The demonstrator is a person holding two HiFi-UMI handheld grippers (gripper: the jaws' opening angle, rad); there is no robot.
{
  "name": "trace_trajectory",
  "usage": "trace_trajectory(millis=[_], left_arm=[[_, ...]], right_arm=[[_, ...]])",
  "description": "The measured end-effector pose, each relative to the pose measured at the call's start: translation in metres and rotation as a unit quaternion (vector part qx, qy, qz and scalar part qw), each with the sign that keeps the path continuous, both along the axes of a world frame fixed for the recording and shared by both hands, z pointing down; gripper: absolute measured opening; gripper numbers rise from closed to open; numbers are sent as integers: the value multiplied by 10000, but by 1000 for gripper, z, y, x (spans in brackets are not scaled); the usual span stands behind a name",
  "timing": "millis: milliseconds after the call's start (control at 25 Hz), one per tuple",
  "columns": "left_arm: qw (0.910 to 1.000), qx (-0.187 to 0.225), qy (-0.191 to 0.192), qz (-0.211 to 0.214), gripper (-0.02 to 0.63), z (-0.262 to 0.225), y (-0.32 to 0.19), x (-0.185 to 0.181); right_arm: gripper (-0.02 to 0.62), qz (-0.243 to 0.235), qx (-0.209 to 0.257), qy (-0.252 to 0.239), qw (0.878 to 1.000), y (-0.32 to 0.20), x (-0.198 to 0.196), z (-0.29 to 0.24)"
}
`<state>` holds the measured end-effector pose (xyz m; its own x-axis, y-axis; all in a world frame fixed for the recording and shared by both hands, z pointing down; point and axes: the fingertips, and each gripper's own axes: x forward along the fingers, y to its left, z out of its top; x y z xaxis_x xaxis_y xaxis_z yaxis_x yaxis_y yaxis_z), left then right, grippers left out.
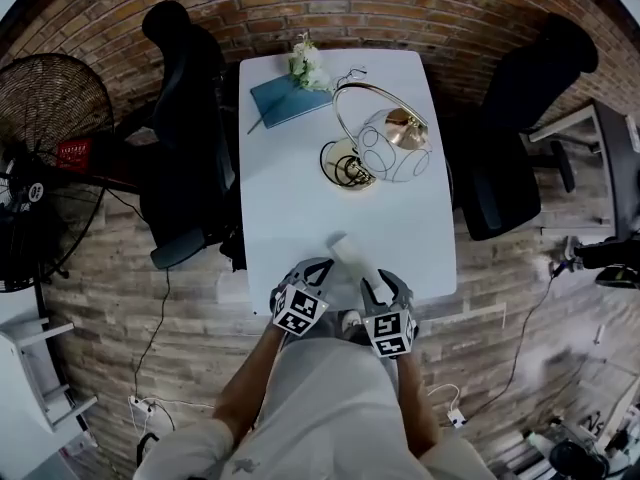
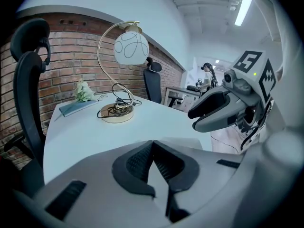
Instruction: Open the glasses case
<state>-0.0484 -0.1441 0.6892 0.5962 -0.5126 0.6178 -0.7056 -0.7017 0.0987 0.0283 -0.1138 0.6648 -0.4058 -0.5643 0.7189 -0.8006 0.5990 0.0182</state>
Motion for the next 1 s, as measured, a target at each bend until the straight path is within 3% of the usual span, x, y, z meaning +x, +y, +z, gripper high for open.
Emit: trace_trajectory(millis=[720, 1000], left_arm=[[9994, -239, -219, 143, 6, 34, -6, 7], [9988, -329, -300, 199, 5, 45, -4, 9]], right_arm=[[166, -223, -319, 171, 9991, 7, -8, 40], [205, -252, -431, 249, 9984, 9, -8, 52]])
